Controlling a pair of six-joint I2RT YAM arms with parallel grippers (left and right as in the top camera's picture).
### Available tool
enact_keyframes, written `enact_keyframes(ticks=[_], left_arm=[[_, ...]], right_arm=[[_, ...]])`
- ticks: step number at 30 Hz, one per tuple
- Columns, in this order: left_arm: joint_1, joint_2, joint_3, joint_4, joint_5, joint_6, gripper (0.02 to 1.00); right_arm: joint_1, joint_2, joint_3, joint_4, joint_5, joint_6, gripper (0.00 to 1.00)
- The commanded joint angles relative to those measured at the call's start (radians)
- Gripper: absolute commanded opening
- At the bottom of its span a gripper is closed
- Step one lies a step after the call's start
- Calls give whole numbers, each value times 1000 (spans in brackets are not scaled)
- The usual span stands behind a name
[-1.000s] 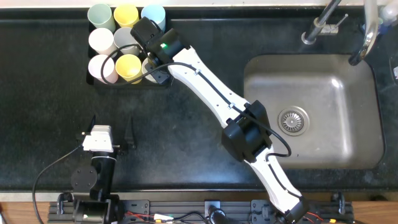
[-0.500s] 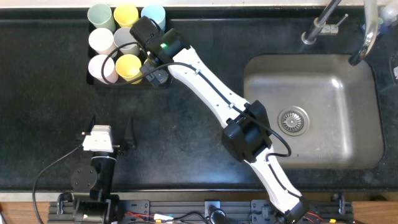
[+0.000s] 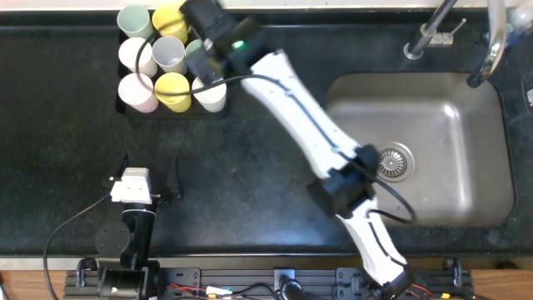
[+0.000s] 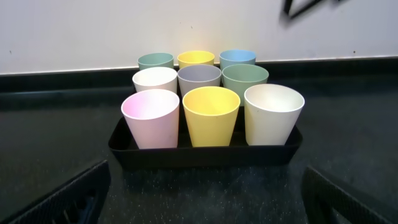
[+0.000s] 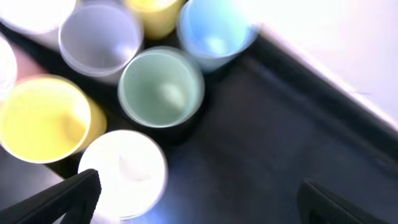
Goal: Store Cups
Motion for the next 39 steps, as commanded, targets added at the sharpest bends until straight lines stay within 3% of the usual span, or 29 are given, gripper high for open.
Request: enact_keyframes(ticks=[1, 7, 11, 15, 20, 25, 27, 29, 39], left_arm=[[2, -10, -3, -2, 9, -18, 998], [2, -10, -3, -2, 9, -18, 998], [2, -10, -3, -2, 9, -18, 998], [2, -10, -3, -2, 9, -18, 998], [2, -10, -3, -2, 9, -18, 998], [2, -10, -3, -2, 9, -18, 998], [2, -10, -3, -2, 9, -18, 998], [2, -10, -3, -2, 9, -18, 998], [2, -10, -3, -2, 9, -18, 998]], right_arm=[[-135, -211, 53, -85, -6, 117, 998], [-374, -398, -79, -179, -8, 140, 998], [-517, -633, -404, -183, -9, 174, 998], [-573, -954, -844, -119, -9, 213, 998], [-565, -1373, -1392, 270, -3, 250, 998], [-568, -1743, -1902, 957, 124, 116, 998], [-568, -1854, -2065, 1173, 154, 115, 998], [-568, -1947, -2186, 1255, 166, 116, 998], [-563, -2176, -2555, 1314, 166, 116, 998]])
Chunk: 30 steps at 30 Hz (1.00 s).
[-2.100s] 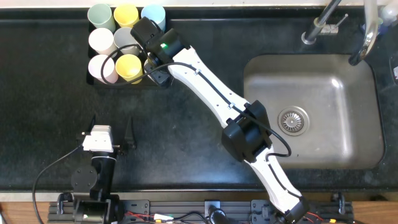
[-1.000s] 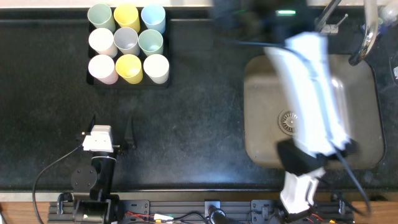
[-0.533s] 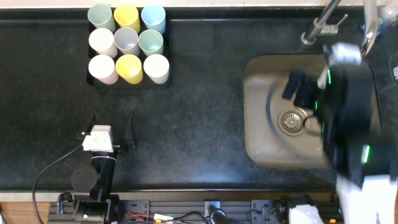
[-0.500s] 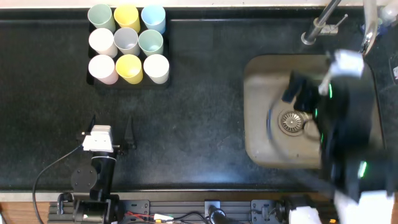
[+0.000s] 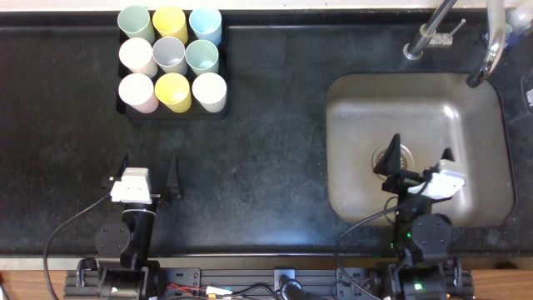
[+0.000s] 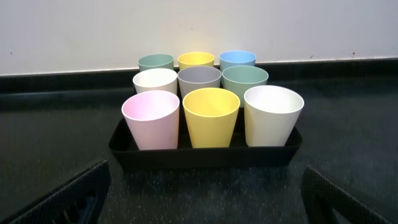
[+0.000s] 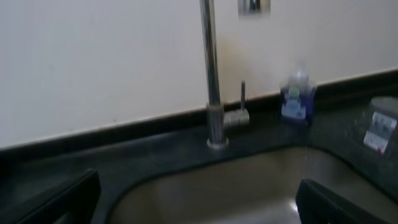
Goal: Store Cups
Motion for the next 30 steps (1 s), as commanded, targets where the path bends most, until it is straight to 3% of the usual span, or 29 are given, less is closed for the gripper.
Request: enact_keyframes(ticks=[1, 3, 11, 21, 22, 24, 25, 26, 30], left_arm=[[2, -8, -3, -1, 9, -18, 998], [2, -8, -3, -1, 9, -18, 998], [2, -8, -3, -1, 9, -18, 998], [2, -8, -3, -1, 9, -18, 998], [2, -8, -3, -1, 9, -18, 998], [2, -8, -3, -1, 9, -18, 998], [2, -8, -3, -1, 9, -18, 998], [2, -8, -3, -1, 9, -18, 996], [2, -8, -3, -1, 9, -18, 998]], right_arm=[[8, -42, -101, 80, 17, -7, 998], [7, -42, -141, 145, 17, -7, 996], [4, -111, -139, 7, 10, -7, 993], [3, -197, -138, -1, 35, -8, 998], [-2, -197, -138, 0, 61, -8, 956], [-17, -197, -138, 0, 48, -7, 641], [-24, -197, -138, -1, 15, -7, 566], [-30, -197, -138, -1, -27, -6, 579], [-41, -197, -138, -17, -216, -6, 950]])
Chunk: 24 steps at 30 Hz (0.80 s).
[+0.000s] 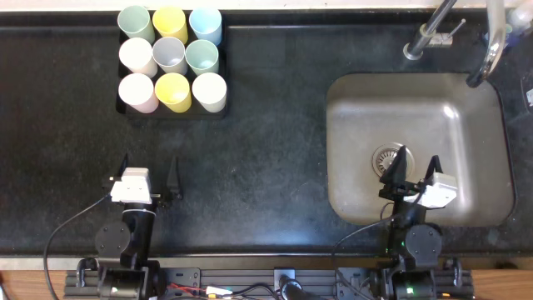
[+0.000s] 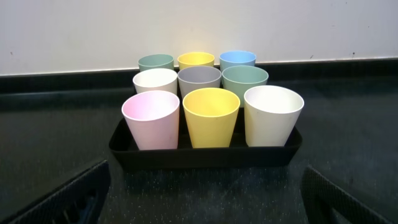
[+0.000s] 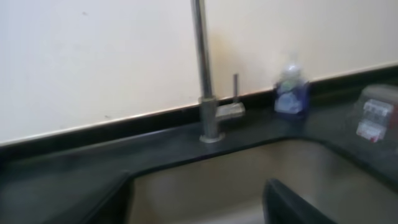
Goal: Store Cups
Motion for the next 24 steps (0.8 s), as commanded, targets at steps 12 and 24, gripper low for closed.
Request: enact_keyframes(ticks=[12, 24], left_arm=[[2, -8, -3, -1, 9, -18, 998], [2, -8, -3, -1, 9, -18, 998]], right_arm=[[-13, -11, -13, -22, -286, -8, 996], [-12, -11, -13, -23, -286, -8, 998]])
